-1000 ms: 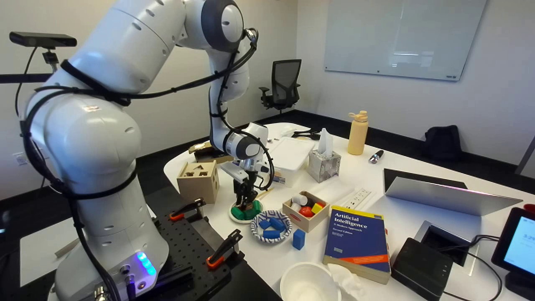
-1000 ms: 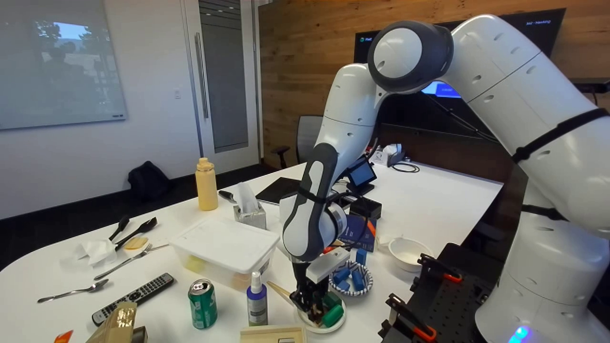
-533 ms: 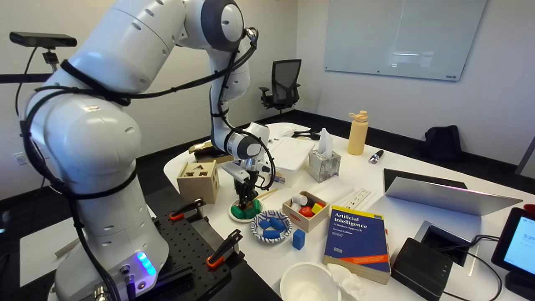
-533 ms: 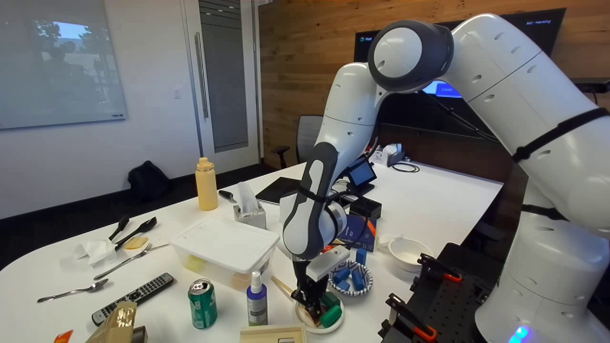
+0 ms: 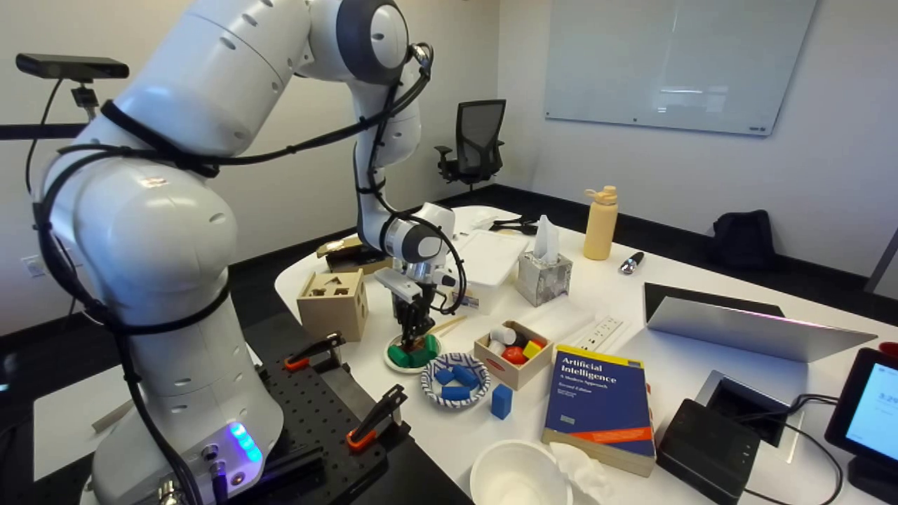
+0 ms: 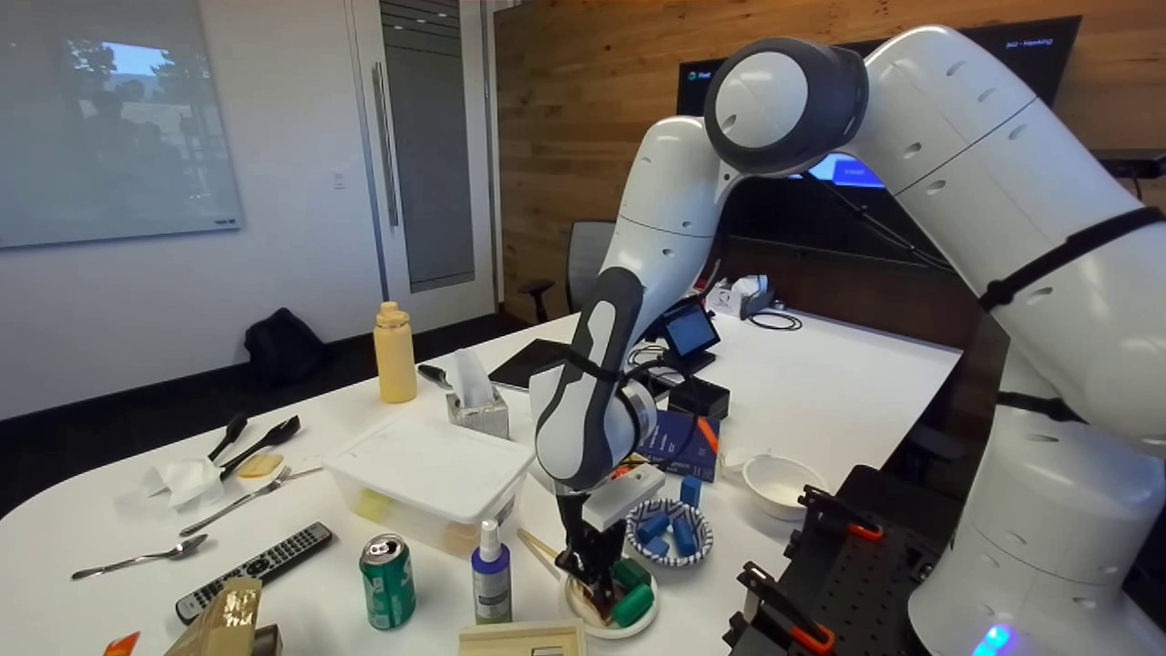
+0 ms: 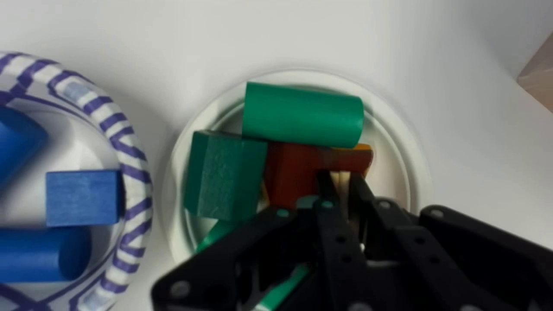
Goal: Use the stick to stir the contents of the white plate with blue markings
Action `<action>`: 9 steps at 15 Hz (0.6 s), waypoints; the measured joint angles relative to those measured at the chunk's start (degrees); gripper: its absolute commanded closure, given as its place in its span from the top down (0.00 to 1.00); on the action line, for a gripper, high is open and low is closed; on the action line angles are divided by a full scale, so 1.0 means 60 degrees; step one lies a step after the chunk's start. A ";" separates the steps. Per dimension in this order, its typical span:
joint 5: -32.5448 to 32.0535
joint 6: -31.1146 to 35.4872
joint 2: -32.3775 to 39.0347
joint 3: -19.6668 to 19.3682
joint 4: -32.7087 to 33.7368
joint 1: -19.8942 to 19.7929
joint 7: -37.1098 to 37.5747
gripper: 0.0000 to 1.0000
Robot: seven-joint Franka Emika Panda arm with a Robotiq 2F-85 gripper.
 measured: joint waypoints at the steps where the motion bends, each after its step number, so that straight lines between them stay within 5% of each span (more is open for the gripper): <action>1: -0.0012 -0.0132 -0.0088 0.0005 0.0011 -0.0025 -0.0017 0.03; 9: -0.0014 -0.1986 -0.1582 0.0151 -0.0049 -0.0387 -0.0203 0.03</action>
